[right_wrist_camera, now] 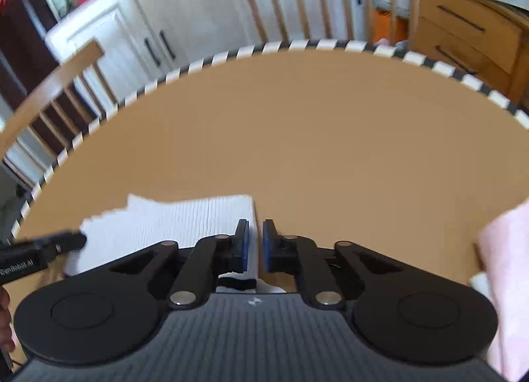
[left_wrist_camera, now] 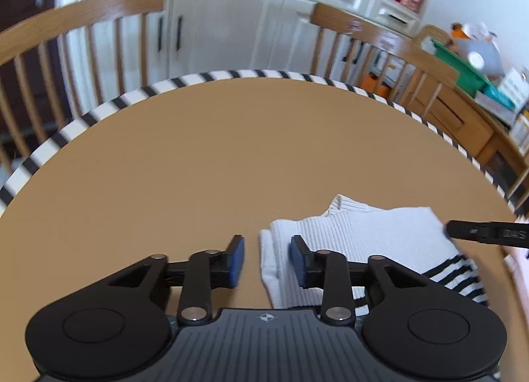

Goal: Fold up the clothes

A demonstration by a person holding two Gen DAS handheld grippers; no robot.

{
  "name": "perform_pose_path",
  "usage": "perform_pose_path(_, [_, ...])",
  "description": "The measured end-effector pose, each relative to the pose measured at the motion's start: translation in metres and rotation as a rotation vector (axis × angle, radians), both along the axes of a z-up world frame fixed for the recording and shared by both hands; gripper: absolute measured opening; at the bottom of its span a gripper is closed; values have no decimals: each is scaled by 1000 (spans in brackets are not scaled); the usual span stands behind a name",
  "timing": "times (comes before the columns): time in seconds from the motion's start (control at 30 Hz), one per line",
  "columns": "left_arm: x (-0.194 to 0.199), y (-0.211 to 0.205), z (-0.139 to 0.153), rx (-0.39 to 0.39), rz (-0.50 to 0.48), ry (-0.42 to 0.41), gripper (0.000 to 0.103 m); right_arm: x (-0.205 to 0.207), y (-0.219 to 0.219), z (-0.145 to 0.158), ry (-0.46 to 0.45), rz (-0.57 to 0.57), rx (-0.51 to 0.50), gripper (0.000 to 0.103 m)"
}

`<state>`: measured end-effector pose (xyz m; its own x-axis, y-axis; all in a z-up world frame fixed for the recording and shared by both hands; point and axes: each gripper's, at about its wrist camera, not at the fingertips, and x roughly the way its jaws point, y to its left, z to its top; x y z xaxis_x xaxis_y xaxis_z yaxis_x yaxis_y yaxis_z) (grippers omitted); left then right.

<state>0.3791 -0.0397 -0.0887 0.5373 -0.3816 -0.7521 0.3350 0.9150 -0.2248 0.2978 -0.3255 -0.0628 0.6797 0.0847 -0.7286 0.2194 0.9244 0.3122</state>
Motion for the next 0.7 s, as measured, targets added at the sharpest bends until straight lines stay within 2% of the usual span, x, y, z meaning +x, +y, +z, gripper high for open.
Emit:
perform_pose_path(0.07, [-19, 16, 15, -37, -17, -7, 37, -36, -5, 24, -79, 11, 36, 19])
perform_pose_path(0.13, [-54, 35, 26, -41, -50, -18, 42, -83, 1, 40, -121, 42, 65, 46])
perform_pose_path(0.27, [-138, 59, 26, -3, -123, -33, 42, -175, 29, 37, -79, 101, 57, 43])
perform_pose_path(0.37, [-186, 63, 14, 22, -157, -53, 43, -215, 57, 17, -1, 142, 54, 39])
perform_pose_path(0.5, [-212, 57, -4, 15, -165, -55, 39, -227, 86, -1, 31, 171, 54, 37])
perform_pose_path(0.6, [-216, 51, -8, 25, -179, -58, 30, -222, 93, -5, 42, 157, 17, 36])
perform_pose_path(0.7, [-220, 52, -4, -14, -182, -48, 31, -224, 89, -3, 53, 156, 6, 37])
